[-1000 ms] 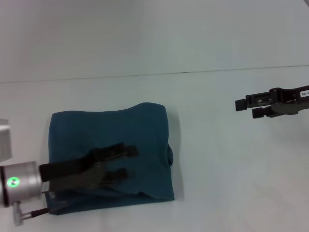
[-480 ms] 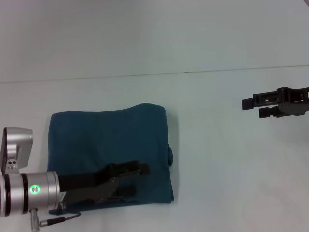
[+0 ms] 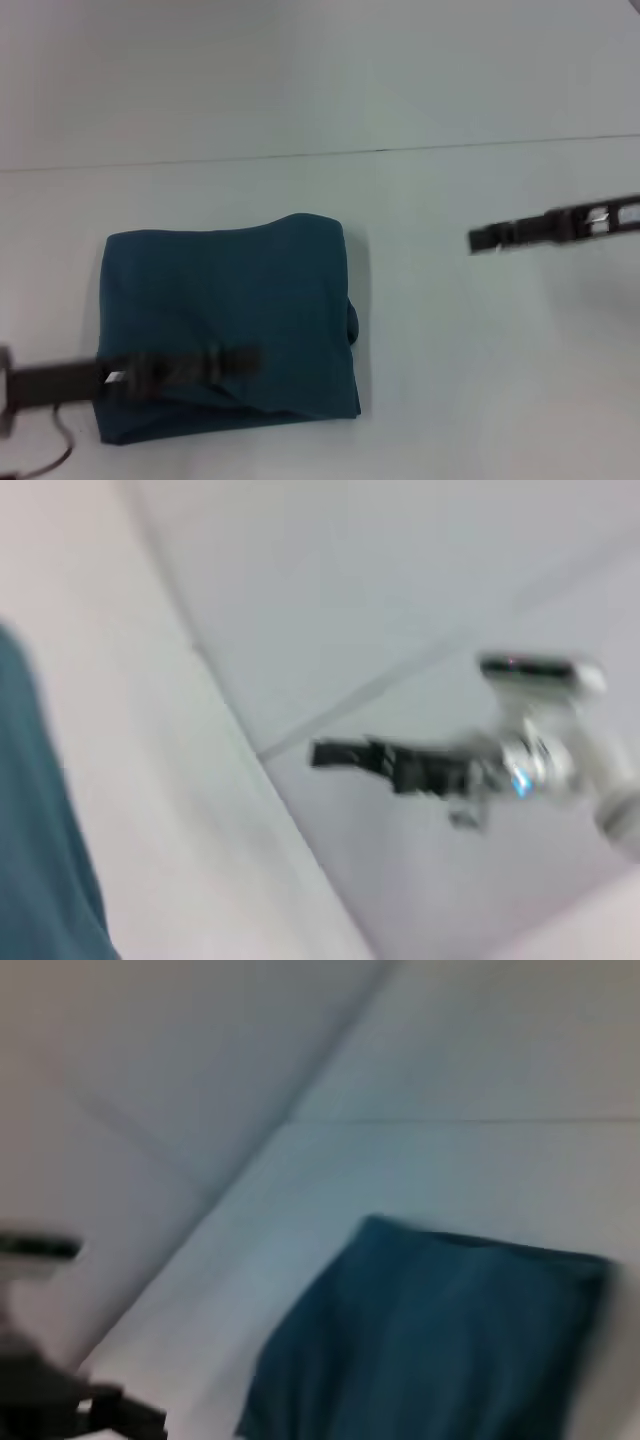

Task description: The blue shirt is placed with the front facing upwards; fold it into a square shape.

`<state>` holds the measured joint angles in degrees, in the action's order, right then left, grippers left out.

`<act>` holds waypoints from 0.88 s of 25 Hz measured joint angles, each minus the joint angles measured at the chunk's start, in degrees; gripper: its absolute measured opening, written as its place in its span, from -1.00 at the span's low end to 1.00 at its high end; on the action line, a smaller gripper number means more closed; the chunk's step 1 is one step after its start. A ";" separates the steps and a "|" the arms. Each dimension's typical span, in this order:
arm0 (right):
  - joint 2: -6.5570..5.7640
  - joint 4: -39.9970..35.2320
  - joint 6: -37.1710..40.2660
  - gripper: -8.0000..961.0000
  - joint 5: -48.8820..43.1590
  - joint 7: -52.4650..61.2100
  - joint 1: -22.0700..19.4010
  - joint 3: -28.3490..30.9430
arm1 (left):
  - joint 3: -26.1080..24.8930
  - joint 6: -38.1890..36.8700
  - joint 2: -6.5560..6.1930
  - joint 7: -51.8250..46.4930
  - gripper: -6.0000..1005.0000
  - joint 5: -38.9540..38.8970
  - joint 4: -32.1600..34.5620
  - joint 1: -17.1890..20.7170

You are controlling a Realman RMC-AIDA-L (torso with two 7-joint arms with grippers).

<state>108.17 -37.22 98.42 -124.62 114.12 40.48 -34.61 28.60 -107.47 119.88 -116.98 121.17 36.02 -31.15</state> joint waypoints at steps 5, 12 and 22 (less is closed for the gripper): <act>4.56 -0.05 1.36 0.91 -0.98 -9.92 -0.28 -1.84 | 0.20 -2.96 1.17 19.16 0.85 2.09 4.89 6.37; 10.81 0.41 1.53 0.91 -2.48 -16.28 -3.16 -8.89 | 0.67 -0.15 3.19 29.46 0.85 8.24 5.72 10.83; 11.44 8.02 3.49 0.91 -0.21 -22.42 -4.47 -12.72 | 0.50 -1.24 2.76 30.11 0.85 10.96 7.50 10.68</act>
<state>119.61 -29.19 101.91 -124.83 91.70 36.01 -47.33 29.11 -108.72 122.64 -86.87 132.13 43.52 -20.46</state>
